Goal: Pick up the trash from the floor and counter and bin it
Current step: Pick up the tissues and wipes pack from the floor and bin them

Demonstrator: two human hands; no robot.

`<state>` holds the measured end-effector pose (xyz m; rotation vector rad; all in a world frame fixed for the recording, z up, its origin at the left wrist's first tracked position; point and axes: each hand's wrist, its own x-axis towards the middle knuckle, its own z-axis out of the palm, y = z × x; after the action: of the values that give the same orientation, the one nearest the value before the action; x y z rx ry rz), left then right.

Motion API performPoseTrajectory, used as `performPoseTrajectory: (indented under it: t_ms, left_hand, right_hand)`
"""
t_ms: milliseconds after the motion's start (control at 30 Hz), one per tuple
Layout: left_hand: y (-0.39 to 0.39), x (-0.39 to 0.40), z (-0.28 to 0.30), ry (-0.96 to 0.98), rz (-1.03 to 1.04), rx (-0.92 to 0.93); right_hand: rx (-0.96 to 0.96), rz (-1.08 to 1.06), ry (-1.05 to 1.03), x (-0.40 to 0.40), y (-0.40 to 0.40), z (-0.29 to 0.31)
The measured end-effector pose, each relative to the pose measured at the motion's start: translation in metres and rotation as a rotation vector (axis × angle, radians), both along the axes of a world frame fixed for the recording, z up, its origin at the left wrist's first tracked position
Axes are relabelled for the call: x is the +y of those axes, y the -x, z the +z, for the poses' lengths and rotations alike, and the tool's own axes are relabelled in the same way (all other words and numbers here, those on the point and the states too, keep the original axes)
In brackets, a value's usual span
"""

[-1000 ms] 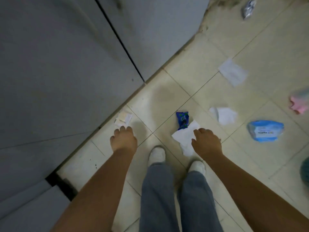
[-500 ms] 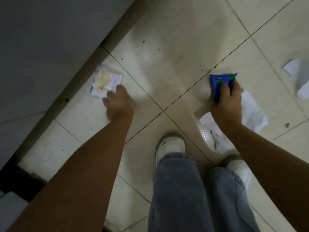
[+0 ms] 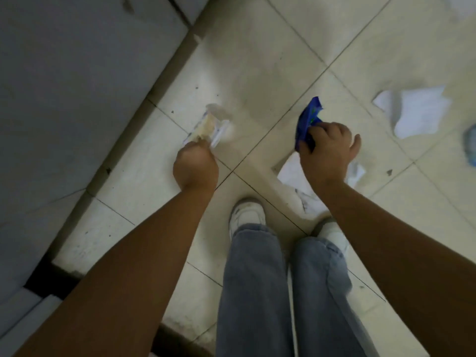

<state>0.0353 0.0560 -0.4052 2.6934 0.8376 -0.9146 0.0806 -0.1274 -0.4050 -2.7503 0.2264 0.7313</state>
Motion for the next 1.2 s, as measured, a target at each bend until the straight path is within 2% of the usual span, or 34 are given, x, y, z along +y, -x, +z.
performPoseTrajectory:
  t_ms: [100,200,300,433,567,667,800,1033,1100,1200]
  left_hand:
    - [-0.022,-0.044,0.069,0.1,-0.113,-0.061]
    - [-0.047,-0.087,0.142,0.146,-0.247,-0.025]
    - [-0.076,-0.14,0.221,0.201,-0.49,-0.027]
    - [-0.111,-0.221,0.317,0.231,-0.681,-0.118]
    - [-0.127,-0.31,0.386,0.24,-0.842,-0.124]
    - [-0.124,-0.392,0.411,0.197,-0.934,-0.085]
    - [-0.105,-0.518,0.414,0.151,-1.118,-0.165]
    - [-0.041,-0.714,0.361,0.234,-1.353,-0.13]
    - [-0.039,-0.753,0.353,0.195,-1.453,-0.061]
    - [-0.04,-0.797,0.312,0.139,-1.452,0.048]
  right_hand:
    - [-0.048,-0.102,-0.078,-0.019,-0.009,0.069]
    - [-0.1,-0.18,-0.061,-0.061,-0.013,0.151]
    - [-0.14,-0.293,-0.035,-0.123,-0.013,0.229]
    - [-0.11,-0.543,0.052,-0.21,-0.014,0.331]
    - [-0.114,-0.687,0.112,-0.305,0.002,0.392]
    - [-0.047,-0.751,0.206,-0.386,0.03,0.41]
    - [0.115,-0.745,0.258,-0.496,0.071,0.404]
    - [0.253,-0.784,0.187,-0.649,0.114,0.359]
    - [0.28,-0.779,0.186,-0.675,0.113,0.337]
    - [0.351,-0.774,0.177,-0.702,0.102,0.298]
